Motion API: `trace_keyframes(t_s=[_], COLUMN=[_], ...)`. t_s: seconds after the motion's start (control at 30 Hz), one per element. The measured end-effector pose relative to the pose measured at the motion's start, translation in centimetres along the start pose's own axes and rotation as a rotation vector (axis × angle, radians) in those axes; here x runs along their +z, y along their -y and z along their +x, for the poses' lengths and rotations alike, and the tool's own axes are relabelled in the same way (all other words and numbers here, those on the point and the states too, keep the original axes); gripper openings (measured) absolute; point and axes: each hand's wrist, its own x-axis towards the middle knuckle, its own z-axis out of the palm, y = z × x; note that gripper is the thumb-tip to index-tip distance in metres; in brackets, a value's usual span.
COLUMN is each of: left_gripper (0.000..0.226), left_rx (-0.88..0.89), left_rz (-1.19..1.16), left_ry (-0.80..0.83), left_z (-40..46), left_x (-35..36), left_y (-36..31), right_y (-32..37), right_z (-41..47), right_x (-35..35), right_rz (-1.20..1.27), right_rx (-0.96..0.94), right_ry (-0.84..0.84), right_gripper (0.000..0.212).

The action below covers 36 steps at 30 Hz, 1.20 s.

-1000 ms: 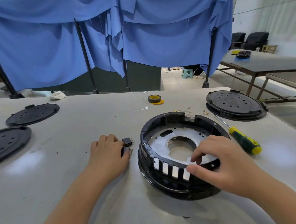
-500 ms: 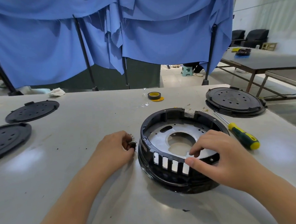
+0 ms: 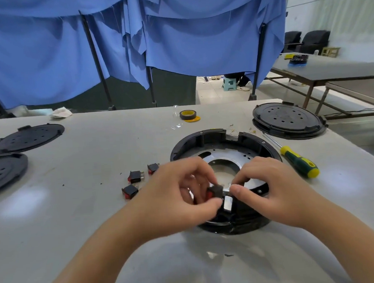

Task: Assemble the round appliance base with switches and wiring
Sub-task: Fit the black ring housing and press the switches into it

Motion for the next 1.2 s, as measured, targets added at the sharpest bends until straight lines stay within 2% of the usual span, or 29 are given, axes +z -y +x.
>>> trace_keyframes(t_s=[0.1, 0.43, 0.73, 1.07, 1.2], left_gripper=[0.023, 0.026, 0.025, 0.025, 0.037], left_rx=[0.015, -0.014, 0.148, 0.125, 0.244], left_rz=[0.089, 0.152, 0.491, 0.530, 0.710], left_ry=[0.067, 0.105, 0.032, -0.073, -0.168], left_z=[-0.2, -0.2, -0.3, -0.2, -0.1], left_x=[1.1, 1.8, 2.8, 2.9, 3.1], left_y=[0.1, 0.1, 0.3, 0.4, 0.2], right_y=[0.0, -0.1, 0.0, 0.1, 0.2], right_z=[0.0, 0.0, 0.0, 0.0, -0.2], right_x=[0.0, 0.1, 0.0, -0.1, -0.3], right_rz=[0.008, 0.003, 0.010, 0.027, 0.063], right_rx=[-0.004, 0.004, 0.008, 0.026, 0.022], right_ry=[-0.009, -0.007, -0.004, 0.010, 0.009], right_gripper=[0.033, 0.035, 0.034, 0.037, 0.034])
